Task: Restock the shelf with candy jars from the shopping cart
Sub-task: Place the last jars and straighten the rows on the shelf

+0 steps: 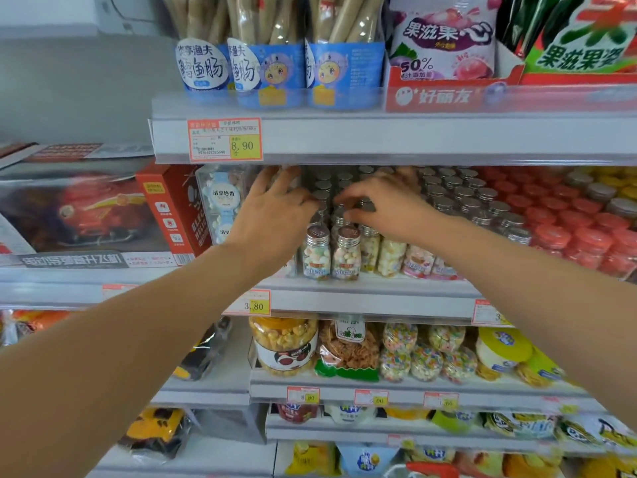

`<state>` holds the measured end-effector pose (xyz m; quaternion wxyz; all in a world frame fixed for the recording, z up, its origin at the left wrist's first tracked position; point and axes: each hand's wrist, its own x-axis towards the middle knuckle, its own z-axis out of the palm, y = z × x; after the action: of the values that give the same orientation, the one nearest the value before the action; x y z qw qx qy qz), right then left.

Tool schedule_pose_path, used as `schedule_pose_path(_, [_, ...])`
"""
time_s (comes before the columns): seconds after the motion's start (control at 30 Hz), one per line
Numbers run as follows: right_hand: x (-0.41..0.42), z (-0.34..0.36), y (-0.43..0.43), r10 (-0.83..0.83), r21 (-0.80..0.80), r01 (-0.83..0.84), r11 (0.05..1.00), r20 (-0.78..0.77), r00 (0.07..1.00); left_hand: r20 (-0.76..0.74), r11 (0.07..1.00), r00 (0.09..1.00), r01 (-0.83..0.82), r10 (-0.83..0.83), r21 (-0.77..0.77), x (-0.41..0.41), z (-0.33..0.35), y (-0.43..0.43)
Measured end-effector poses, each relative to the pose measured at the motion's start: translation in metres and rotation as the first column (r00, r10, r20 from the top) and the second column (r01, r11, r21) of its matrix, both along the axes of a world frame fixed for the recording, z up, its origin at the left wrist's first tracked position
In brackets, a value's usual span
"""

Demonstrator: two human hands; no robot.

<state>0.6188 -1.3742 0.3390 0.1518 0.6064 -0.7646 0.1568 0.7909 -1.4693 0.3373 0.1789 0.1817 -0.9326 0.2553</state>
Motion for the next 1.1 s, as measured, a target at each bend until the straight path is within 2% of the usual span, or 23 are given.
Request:
schedule_pose_path(0.1, [-0.001, 0.001, -0.005, 0.019, 0.052, -0.019, 0.998, 0.012, 1.000, 0.004, 0.998, 1.000, -0.014, 0.013, 0.068, -0.004, 0.003, -0.002])
schedule_pose_path(0.23, [-0.002, 0.001, -0.010, -0.008, 0.049, 0.009, 0.999, -0.029, 1.000, 0.012, 0.997, 1.000, 0.001, -0.001, 0.073, -0.008, 0.006, -0.006])
schedule_pose_path(0.5, [-0.006, 0.001, -0.008, -0.011, 0.087, 0.008, 0.996, 0.036, 0.999, -0.053, 0.962, 0.998, -0.008, 0.023, 0.274, -0.012, 0.006, -0.010])
schedule_pose_path(0.83, [-0.005, 0.007, 0.000, 0.012, 0.161, -0.024, 0.987, 0.079, 0.997, -0.076, 0.949, 0.997, -0.001, 0.027, 0.317, -0.016, 0.007, -0.007])
schedule_pose_path(0.97, [0.000, 0.003, 0.009, 0.043, 0.051, -0.048, 0.998, 0.086, 0.995, -0.160, 0.958, 0.987, 0.073, -0.029, 0.276, -0.010, 0.003, -0.010])
schedule_pose_path(1.03, [0.002, -0.003, 0.019, 0.094, -0.054, -0.088, 0.995, 0.124, 0.988, -0.255, 0.963, 0.961, 0.160, -0.102, 0.217, -0.003, -0.004, -0.011])
schedule_pose_path(1.1, [0.006, -0.013, 0.029, 0.120, -0.108, -0.108, 0.988, 0.105, 0.987, -0.283, 0.967, 0.947, 0.203, -0.153, 0.155, 0.004, -0.010, -0.009])
